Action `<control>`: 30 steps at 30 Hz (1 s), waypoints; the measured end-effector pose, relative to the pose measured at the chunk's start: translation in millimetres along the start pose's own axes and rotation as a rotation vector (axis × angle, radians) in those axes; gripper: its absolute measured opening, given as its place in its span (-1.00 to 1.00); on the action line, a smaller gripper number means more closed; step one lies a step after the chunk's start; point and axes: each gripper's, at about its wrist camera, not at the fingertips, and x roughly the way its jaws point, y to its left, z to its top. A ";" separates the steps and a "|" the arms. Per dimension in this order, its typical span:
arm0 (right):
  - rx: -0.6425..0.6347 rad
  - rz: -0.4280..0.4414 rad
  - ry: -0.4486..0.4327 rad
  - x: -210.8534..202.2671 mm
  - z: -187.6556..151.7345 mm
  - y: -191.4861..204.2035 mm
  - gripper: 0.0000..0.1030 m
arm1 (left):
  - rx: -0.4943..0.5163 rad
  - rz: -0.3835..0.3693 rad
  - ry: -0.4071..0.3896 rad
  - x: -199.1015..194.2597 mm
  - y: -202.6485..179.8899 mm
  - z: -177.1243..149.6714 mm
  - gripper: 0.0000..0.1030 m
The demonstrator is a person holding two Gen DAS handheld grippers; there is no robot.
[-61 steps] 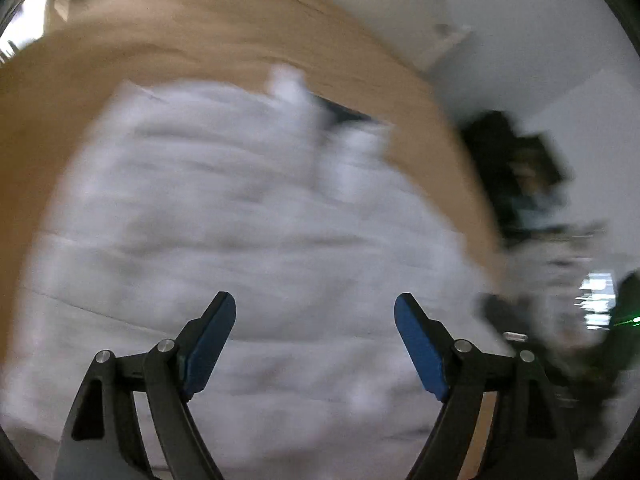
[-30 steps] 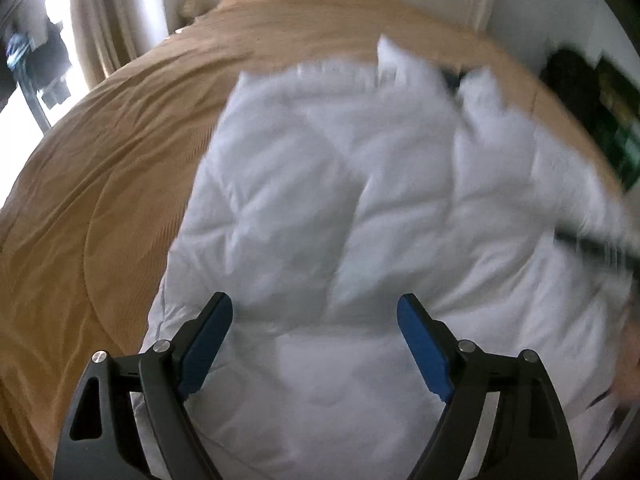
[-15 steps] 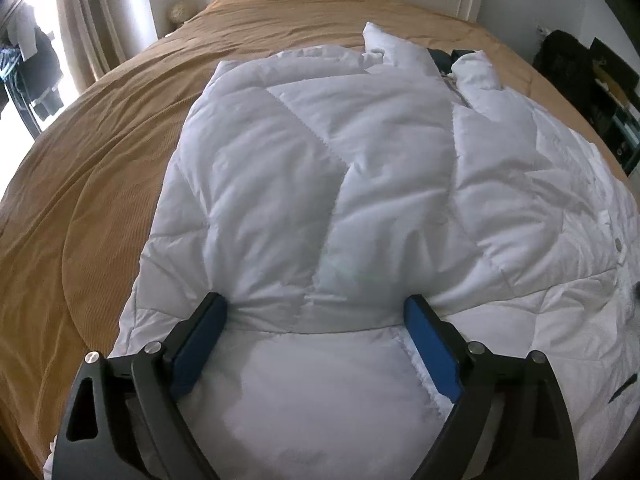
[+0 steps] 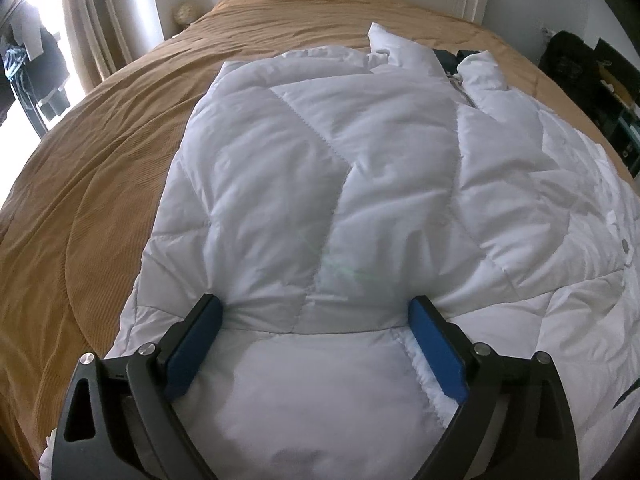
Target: Fold large clothes
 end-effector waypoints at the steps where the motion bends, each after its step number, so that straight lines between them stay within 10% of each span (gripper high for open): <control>1: 0.031 -0.015 0.011 9.8 7.0 -11.3 0.59 | -0.001 0.001 0.000 0.2 0.0 0.3 0.85; 8: 0.210 0.123 0.038 45.7 31.3 -43.1 0.47 | -0.009 0.013 0.001 1.5 0.4 0.8 0.90; 10: 0.191 0.181 0.039 42.9 35.8 -33.8 -0.62 | -0.010 0.010 0.003 1.6 0.9 1.0 0.91; 12: 0.199 0.253 0.026 32.6 38.5 -29.3 -0.82 | -0.011 0.008 0.002 1.3 1.3 0.7 0.91; 23: -0.165 0.745 -0.239 -174.9 -29.8 136.1 -0.89 | -0.182 -0.145 0.001 -17.3 31.0 8.9 0.89; 30: -0.543 0.968 -0.142 -231.3 -151.4 326.6 -0.89 | -0.427 -0.279 -0.017 -47.4 98.3 10.8 0.87</control>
